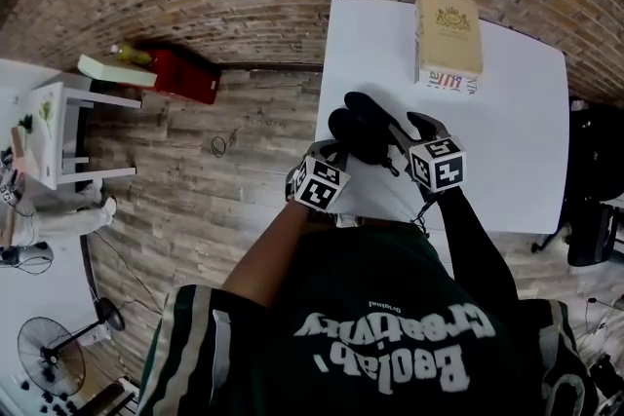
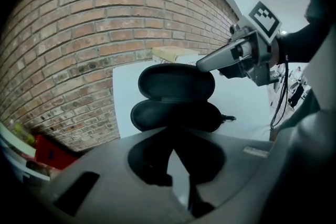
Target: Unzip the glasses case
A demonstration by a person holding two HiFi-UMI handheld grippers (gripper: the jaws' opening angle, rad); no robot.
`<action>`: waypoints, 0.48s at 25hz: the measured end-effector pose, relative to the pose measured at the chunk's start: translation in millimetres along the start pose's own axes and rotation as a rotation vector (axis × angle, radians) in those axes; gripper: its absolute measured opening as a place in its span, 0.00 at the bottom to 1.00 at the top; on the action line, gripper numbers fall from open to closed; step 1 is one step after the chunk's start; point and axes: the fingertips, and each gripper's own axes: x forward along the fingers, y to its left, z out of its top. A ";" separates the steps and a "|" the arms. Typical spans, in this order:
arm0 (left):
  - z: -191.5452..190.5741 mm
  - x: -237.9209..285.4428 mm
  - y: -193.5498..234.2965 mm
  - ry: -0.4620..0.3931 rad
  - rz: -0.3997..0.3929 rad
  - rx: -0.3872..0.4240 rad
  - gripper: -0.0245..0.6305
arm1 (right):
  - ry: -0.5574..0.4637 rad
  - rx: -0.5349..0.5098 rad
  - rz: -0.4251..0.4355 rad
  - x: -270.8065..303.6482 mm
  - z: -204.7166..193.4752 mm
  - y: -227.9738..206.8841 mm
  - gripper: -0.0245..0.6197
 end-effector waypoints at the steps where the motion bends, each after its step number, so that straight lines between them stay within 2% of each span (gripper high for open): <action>1: -0.6 -0.4 0.3 0.003 0.002 -0.002 0.05 | 0.004 0.035 -0.010 1.9 -3.4 -6.1 0.36; 6: -1.6 -0.1 0.6 0.006 0.013 -0.016 0.05 | 0.084 0.234 -0.042 12.5 -37.0 -30.0 0.36; 9: -2.6 1.6 1.0 0.009 0.018 -0.008 0.05 | 0.134 0.282 -0.056 16.7 -55.7 -35.4 0.35; 12: -5.2 2.2 0.4 0.020 0.020 -0.018 0.05 | 0.158 0.285 -0.061 18.7 -64.3 -36.6 0.35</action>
